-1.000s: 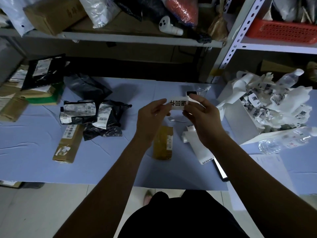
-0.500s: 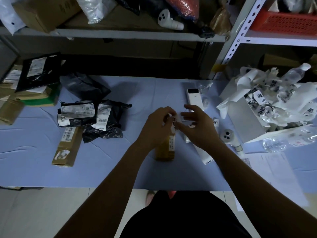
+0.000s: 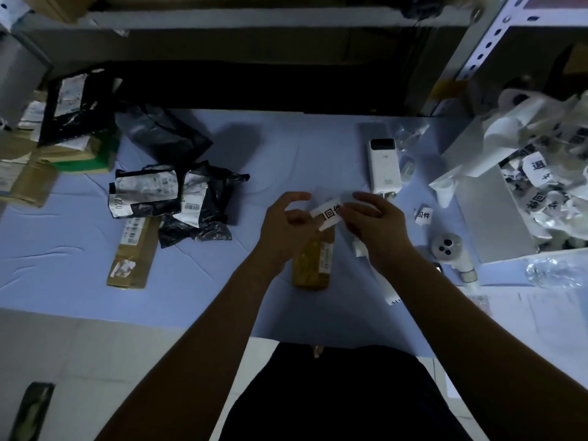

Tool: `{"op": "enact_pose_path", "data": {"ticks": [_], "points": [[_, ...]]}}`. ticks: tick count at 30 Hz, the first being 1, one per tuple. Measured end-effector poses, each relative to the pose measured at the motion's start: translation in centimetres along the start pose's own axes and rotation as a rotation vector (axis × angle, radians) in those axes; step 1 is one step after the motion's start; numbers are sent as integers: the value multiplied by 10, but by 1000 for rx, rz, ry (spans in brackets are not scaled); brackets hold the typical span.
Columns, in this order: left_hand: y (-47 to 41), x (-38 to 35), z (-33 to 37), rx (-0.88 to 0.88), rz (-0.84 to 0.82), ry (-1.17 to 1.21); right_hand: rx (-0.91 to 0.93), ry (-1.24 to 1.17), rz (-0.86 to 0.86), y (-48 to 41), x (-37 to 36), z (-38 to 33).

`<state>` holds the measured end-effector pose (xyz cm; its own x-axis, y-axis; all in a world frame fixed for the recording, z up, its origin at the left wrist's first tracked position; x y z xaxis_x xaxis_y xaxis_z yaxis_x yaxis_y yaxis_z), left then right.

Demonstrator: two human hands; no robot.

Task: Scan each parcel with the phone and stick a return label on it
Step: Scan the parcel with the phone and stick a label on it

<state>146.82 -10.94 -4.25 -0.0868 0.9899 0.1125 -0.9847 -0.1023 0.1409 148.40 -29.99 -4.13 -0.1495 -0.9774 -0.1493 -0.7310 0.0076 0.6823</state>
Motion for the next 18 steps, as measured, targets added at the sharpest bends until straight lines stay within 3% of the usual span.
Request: {"op": "enact_pose_path", "data": {"ticks": [5,14,18], "points": [[-7,7,-26,-66,18,-276,-81,131,197,-19,2,51],[-20,-21,-64,-251,-218,-740,163,851,384,-43,-24,66],[-12,-17,-75,-195,-244,-838,254,1071,474,-40,-27,65]]}}
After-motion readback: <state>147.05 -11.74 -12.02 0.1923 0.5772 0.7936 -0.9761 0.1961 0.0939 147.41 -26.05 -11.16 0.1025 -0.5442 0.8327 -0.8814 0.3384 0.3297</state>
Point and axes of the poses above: each hand's wrist, its own y-axis away from the middle knuckle, its own x-axis out of the back of the hand, z = x × y, the point moved 9 cm from there along -y, towards the middle knuckle, and after that the axes turned 14 degrees about -x, right-handed, at the moved point
